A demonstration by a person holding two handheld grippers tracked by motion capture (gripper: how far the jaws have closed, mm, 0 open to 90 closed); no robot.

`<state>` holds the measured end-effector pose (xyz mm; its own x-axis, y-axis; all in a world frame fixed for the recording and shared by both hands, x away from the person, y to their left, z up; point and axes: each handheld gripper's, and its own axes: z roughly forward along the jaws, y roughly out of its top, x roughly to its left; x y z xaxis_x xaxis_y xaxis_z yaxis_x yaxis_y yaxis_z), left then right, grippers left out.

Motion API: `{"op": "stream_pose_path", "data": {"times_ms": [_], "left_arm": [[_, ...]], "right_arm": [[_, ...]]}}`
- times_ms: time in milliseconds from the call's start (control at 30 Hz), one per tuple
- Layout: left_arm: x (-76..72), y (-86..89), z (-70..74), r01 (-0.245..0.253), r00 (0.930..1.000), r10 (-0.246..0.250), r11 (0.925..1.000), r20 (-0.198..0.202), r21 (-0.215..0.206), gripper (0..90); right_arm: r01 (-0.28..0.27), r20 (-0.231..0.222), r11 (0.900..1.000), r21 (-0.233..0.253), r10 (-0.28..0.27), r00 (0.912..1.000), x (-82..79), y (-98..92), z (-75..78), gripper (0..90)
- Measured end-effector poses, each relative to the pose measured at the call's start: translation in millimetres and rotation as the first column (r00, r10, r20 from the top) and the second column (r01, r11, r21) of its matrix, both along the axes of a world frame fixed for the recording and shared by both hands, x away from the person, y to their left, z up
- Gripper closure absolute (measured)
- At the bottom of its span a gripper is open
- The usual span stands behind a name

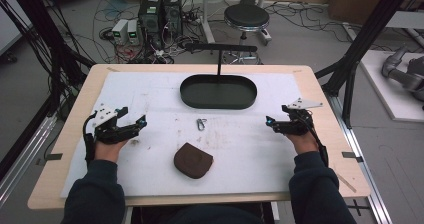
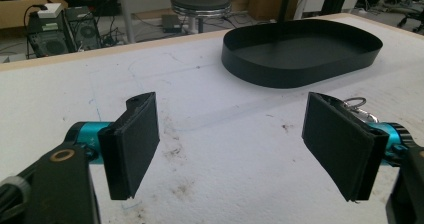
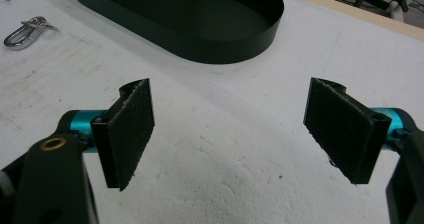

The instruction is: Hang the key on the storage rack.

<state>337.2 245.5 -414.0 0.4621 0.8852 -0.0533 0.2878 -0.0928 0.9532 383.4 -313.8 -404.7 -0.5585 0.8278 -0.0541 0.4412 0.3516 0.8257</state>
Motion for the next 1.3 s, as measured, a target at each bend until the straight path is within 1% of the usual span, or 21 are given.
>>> {"op": "stream_pose_path", "data": {"times_ms": [167, 233, 333, 367, 467, 533, 567, 633, 667, 800, 867, 1000, 1033, 1067, 1100, 1133, 1167, 1200, 1233, 1267, 1300], "left_arm": [[1.4, -4.2, 0.1, 0.010, 1.0000, -0.010, 1.0000, 0.001, 0.000, 24.2], [4.3, -7.2, -0.1, 0.020, 0.9998, -0.020, 0.9998, 0.003, -0.002, 25.1], [7.9, -8.9, 0.1, 0.027, 0.9996, -0.027, 0.9996, -0.001, -0.001, 28.0], [10.2, -9.6, -0.3, 0.033, 0.9994, -0.033, 0.9995, -0.011, -0.003, 30.8], [16.5, -12.6, -2.0, 0.052, 0.9979, -0.052, 0.9987, -0.039, -0.005, 31.7], [19.4, -17.0, -1.1, 0.068, 0.9969, -0.067, 0.9977, -0.041, 0.006, 32.4], [20.5, -20.3, 1.0, 0.078, 0.9961, -0.078, 0.9969, -0.042, 0.011, 32.8], [23.2, -26.6, 5.5, 0.104, 0.9938, -0.103, 0.9944, -0.040, 0.016, 33.3], [25.6, -30.6, 7.9, 0.115, 0.9928, -0.114, 0.9933, -0.036, 0.011, 33.3], [40.6, -48.8, 18.7, 0.173, 0.9841, -0.172, 0.9848, -0.045, 0.017, 33.4], [49.5, -62.0, 22.7, 0.211, 0.9764, -0.210, 0.9771, -0.051, 0.025, 33.4], [63.6, -93.0, 22.1, 0.296, 0.9539, -0.292, 0.9524, -0.071, 0.071, 33.3], [67.0, -101.5, 19.2, 0.320, 0.9464, -0.314, 0.9439, -0.077, 0.084, 35.5], [69.0, -105.8, 16.7, 0.333, 0.9417, -0.327, 0.9389, -0.081, 0.087, 38.3], [71.7, -111.4, 12.7, 0.352, 0.9340, -0.343, 0.9310, -0.101, 0.096, 38.3], [74.8, -118.5, 7.2, 0.371, 0.9253, -0.357, 0.9222, -0.127, 0.110, 40.4], [78.6, -126.6, 1.2, 0.407, 0.9088, -0.386, 0.9031, -0.158, 0.136, 43.1], [80.2, -131.4, -1.6, 0.422, 0.9009, -0.398, 0.8952, -0.174, 0.142, 44.9], [80.2, -131.4, -1.6, 0.422, 0.9009, -0.398, 0.8952, -0.174, 0.142, 46.9], [81.9, -135.7, -4.0, 0.441, 0.8911, -0.413, 0.8856, -0.189, 0.146, 49.0], [83.3, -140.1, -6.2, 0.457, 0.8822, -0.426, 0.8772, -0.201, 0.148, 49.0]], "right_arm": [[-0.003, 0.001, 1.000, -0.003, 0.003, 1.0000, -2.4, -1.7, -0.4, 20.5], [0.004, 0.003, 1.000, 0.011, -0.004, 1.0000, -2.1, -4.8, -0.1, 20.5], [0.006, 0.001, 1.000, 0.013, -0.006, 1.0000, -1.2, -6.1, -0.9, 20.5], [0.011, -0.007, 1.000, 0.013, -0.011, 0.9999, -1.5, -7.3, -1.9, 20.5], [0.010, -0.006, 1.000, 0.011, -0.010, 0.9999, -2.9, -8.8, -1.9, 20.5], [0.011, 0.001, 1.000, 0.011, -0.011, 0.9999, -4.5, -9.7, -1.0, 20.5], [0.010, 0.011, 1.000, 0.003, -0.010, 0.9999, -6.7, -10.1, 0.5, 20.6], [0.013, 0.010, 1.000, 0.002, -0.013, 0.9999, -7.8, -9.8, 1.1, 20.6], [0.011, 0.016, 1.000, 0.001, -0.011, 0.9998, -8.9, -9.7, 1.9, 20.6], [0.012, 0.025, 1.000, -0.001, -0.012, 0.9996, -12.7, -7.3, 4.2, 20.7], [0.010, 0.023, 1.000, -0.007, -0.010, 0.9997, -12.5, -6.4, 3.7, 20.7], [0.006, 0.021, 1.000, -0.010, -0.005, 0.9998, -10.3, -5.0, 2.3, 20.7], [0.004, 0.017, 1.000, -0.013, -0.004, 0.9999, -9.5, -4.9, 1.6, 20.7], [0.003, 0.015, 1.000, -0.015, -0.003, 0.9999, -9.2, -5.0, 1.4, 20.7], [0.003, 0.015, 1.000, -0.015, -0.003, 0.9999, -9.2, -5.0, 1.4, 20.7], [0.005, 0.012, 1.000, -0.013, -0.005, 0.9999, -8.9, -5.2, 1.0, 20.7], [0.004, 0.013, 1.000, -0.012, -0.003, 0.9999, -8.7, -5.4, 0.9, 20.7], [0.003, 0.011, 1.000, -0.012, -0.003, 0.9999, -8.7, -5.5, 0.8, 20.7], [0.005, 0.010, 1.000, -0.012, -0.004, 0.9999, -8.7, -5.4, 0.8, 20.7], [0.004, 0.010, 1.000, -0.012, -0.004, 0.9999, -8.9, -5.4, 0.7, 20.7], [0.004, 0.010, 1.000, -0.012, -0.004, 0.9999, -8.9, -5.4, 0.7, 20.7]]}}
